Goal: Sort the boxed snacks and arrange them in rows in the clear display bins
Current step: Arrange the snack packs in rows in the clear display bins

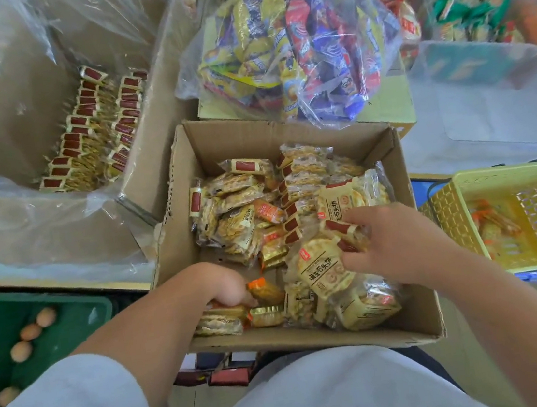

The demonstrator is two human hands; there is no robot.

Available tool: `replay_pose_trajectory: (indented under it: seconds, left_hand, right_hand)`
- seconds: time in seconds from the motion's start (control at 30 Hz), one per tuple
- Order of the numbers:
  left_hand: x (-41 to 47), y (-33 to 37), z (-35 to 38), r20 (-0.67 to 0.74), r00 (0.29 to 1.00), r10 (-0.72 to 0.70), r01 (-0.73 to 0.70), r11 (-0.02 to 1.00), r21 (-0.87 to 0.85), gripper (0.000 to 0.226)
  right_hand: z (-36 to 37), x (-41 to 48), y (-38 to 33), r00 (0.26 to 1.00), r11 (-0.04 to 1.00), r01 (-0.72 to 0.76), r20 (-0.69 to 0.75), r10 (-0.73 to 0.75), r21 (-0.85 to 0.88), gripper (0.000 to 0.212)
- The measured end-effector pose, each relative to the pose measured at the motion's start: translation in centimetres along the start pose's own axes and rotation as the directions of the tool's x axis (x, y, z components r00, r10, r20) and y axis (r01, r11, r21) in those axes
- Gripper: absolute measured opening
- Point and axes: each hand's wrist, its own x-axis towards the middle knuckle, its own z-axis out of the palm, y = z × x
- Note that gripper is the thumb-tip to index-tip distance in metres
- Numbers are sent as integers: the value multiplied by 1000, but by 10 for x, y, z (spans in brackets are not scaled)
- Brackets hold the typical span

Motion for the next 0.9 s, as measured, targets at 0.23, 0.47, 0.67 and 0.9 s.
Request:
replay_pose_trajectory:
  seconds: [0.23, 0.47, 0.67, 0.9]
  left_hand:
    - [11, -3, 5, -5, 1000, 30, -30, 964, -264, 60]
    - [30, 8, 15, -94, 992, 81, -121, 798, -590, 67]
    - [26, 5, 14, -62, 977, 203, -190, 707, -681, 134]
    - [23, 11, 8, 103, 980, 172, -88, 831, -550, 117]
  right_hand:
    - [31, -9, 2, 997, 991, -7, -74, 17, 131, 63]
    - [48, -16, 1, 985, 981, 61, -171, -30, 182, 61]
    - [53, -17, 8, 983, 962, 75, -184, -26, 261, 63]
    - [55, -18, 13, 983, 950, 75, -185, -19, 304, 58]
